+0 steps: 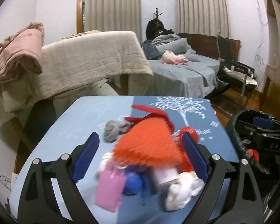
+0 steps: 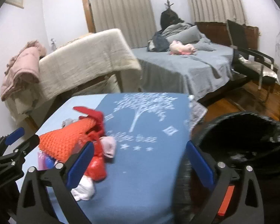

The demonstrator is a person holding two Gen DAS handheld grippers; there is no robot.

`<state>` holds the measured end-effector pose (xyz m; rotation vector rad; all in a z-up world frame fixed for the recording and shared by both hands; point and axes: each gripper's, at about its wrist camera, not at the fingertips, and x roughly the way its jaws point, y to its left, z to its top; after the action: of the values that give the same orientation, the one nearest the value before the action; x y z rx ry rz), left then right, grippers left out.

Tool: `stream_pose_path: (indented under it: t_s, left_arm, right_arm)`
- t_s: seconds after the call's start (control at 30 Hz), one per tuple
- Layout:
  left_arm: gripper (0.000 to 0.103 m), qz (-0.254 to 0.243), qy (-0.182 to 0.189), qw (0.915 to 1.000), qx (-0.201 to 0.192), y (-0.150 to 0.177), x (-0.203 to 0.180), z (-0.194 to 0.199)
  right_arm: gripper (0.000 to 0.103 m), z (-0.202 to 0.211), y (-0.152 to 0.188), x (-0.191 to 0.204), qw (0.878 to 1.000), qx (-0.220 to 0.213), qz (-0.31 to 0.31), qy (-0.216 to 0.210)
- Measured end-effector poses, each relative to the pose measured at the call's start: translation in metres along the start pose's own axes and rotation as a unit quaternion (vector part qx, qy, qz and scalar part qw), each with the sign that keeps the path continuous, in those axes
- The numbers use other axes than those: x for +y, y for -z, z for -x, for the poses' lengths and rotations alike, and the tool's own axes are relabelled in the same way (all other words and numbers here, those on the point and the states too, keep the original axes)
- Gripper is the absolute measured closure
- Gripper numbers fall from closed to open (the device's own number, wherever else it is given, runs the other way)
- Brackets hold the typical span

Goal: Collect trash
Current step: 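Grasp the red plastic bag with the right gripper while the left grasps the pink paper bag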

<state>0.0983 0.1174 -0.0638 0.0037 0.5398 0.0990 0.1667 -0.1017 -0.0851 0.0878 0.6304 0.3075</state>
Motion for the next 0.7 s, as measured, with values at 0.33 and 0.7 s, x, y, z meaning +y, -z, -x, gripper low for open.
stream_pose_path:
  t_s: [0.33, 0.7]
  left_arm:
    - [0.016, 0.012, -0.022, 0.9996, 0.012, 0.025, 0.041, -0.001]
    - [0.016, 0.025, -0.023, 0.9991, 0.027, 0.041, 0.06, -0.005]
  right_arm:
    - [0.024, -0.043, 0.027, 0.051, 0.998, 0.047, 0.034, -0.037]
    - [0.062, -0.072, 0.049, 0.069, 0.991, 0.104, 0.042, -0.065]
